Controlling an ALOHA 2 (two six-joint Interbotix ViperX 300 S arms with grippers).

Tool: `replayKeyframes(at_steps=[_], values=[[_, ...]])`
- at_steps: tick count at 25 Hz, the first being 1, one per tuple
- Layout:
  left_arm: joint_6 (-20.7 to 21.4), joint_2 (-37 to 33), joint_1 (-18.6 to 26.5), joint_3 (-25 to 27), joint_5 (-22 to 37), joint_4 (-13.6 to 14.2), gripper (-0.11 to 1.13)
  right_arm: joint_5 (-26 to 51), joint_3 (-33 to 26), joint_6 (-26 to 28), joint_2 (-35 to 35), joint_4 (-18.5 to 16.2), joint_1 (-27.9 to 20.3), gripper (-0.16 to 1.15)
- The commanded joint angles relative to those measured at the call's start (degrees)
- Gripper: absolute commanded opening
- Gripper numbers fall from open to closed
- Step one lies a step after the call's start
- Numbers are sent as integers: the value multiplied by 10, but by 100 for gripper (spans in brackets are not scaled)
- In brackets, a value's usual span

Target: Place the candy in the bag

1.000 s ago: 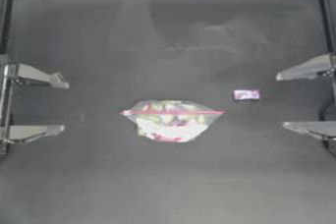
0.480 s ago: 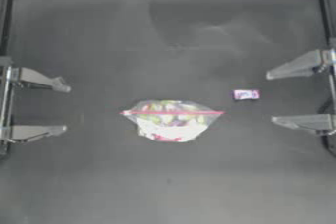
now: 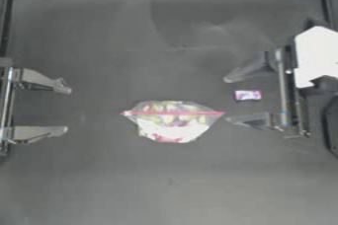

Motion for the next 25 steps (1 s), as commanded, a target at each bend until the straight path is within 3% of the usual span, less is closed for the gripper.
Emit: replayKeyframes(at_steps=[1, 16, 25], values=[[-1, 11, 2, -11, 0, -1, 98, 35, -60, -1, 40, -6, 0, 99], [-1, 11, 10, -1, 13, -1, 98, 193, -252, -1, 227, -47, 9, 99], [-1, 11, 11, 5, 14, -6, 98, 230, -328, -4, 313, -65, 20, 99]])
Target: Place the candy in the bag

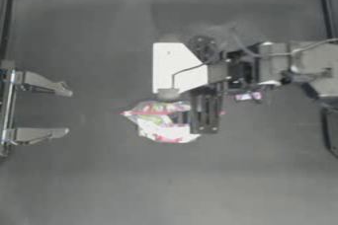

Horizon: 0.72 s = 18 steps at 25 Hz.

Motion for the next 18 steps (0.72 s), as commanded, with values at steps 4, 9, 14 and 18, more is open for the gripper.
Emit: replayKeyframes(at_steps=[4, 9, 14, 18], values=[[0, 11, 2, -3, -2, -4, 98, 14, -63, -4, 36, -4, 11, 99], [0, 11, 5, -2, -2, -4, 98, 23, -89, -6, 66, -4, 18, 99], [0, 11, 5, 2, -2, -4, 98, 25, -107, -7, 91, -3, 19, 99], [0, 11, 5, 3, -2, -4, 98, 40, -129, -8, 115, -4, 18, 99]])
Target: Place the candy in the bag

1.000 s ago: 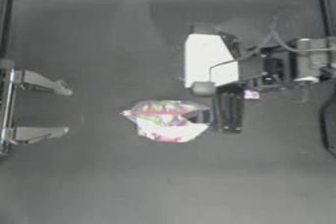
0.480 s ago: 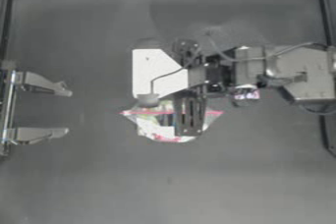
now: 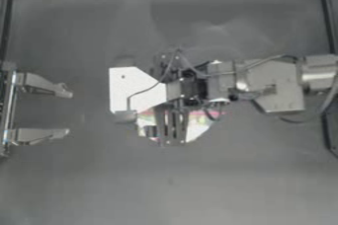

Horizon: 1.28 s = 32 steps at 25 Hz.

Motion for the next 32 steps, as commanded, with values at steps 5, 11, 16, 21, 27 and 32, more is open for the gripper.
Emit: replayKeyframes(at_steps=[5, 11, 16, 21, 27, 32], values=[[-1, 11, 1, -4, -2, -1, 98, 25, -56, -14, 30, 2, 1, 99], [-1, 11, 2, 4, -2, -4, 98, 25, -85, -19, 56, -1, 0, 99], [-1, 11, 1, 4, -2, -4, 98, 25, -101, -20, 75, -1, 0, 99], [-1, 11, 1, 5, -2, -4, 98, 27, -113, -25, 86, 0, 0, 99], [-2, 7, 2, 10, -2, -4, 98, 34, -123, -30, 98, 0, 1, 99], [-1, 6, 1, 11, -2, -4, 98, 37, -124, -33, 105, -4, 1, 98]])
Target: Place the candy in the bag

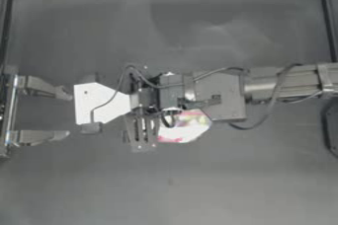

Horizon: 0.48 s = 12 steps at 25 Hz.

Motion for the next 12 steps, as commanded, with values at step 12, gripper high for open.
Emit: replayKeyframes(at_steps=[12], values=[[0, 6, 2, -8, -2, -1, 98, 1, -20, -11, -3, -4, 1, 98]])
